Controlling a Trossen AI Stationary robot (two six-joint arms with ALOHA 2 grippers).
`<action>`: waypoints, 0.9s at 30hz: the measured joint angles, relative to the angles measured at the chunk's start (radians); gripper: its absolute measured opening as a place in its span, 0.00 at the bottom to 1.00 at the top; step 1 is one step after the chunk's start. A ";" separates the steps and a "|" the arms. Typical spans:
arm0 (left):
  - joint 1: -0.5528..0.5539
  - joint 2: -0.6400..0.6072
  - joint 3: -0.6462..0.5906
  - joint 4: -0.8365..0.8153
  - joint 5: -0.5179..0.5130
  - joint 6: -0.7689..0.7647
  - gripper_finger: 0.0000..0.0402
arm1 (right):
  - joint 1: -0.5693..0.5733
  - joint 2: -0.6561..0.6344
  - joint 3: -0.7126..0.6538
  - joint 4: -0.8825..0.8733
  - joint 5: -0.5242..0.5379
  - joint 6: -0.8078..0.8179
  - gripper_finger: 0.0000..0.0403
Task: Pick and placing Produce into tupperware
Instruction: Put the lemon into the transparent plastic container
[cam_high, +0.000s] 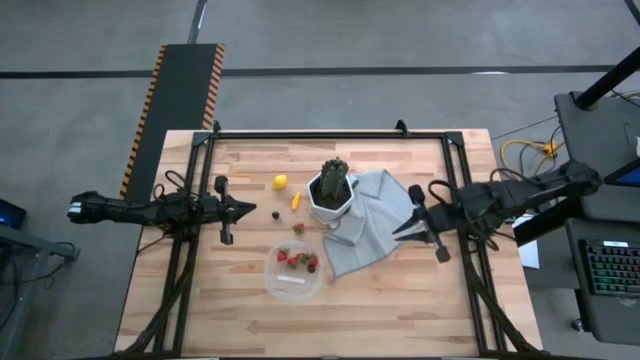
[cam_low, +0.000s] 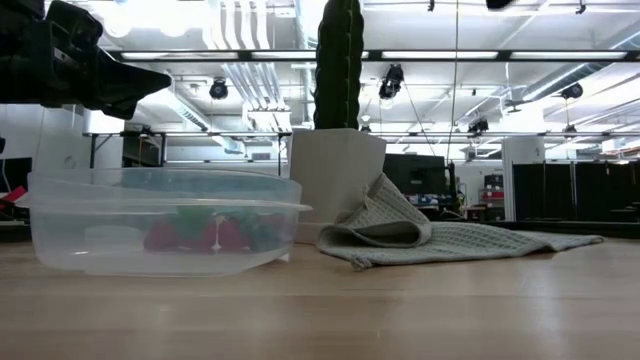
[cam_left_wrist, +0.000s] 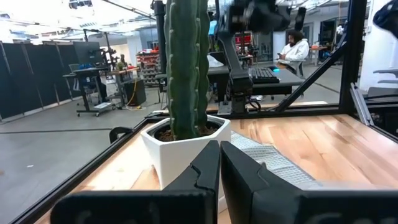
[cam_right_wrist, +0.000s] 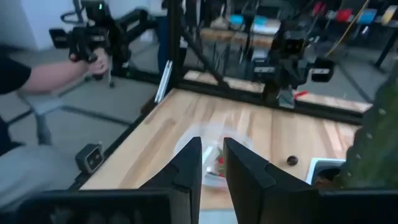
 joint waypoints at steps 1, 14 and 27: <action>0.000 0.000 0.000 0.005 0.000 0.000 0.00 | 0.001 -0.030 -0.050 0.047 0.001 0.001 0.15; 0.000 -0.002 0.000 0.099 0.000 0.011 0.00 | 0.001 -0.150 -0.468 0.544 0.037 -0.101 0.14; 0.000 0.039 0.005 0.133 -0.195 0.054 0.03 | 0.001 -0.149 -0.459 0.579 0.419 -0.155 0.15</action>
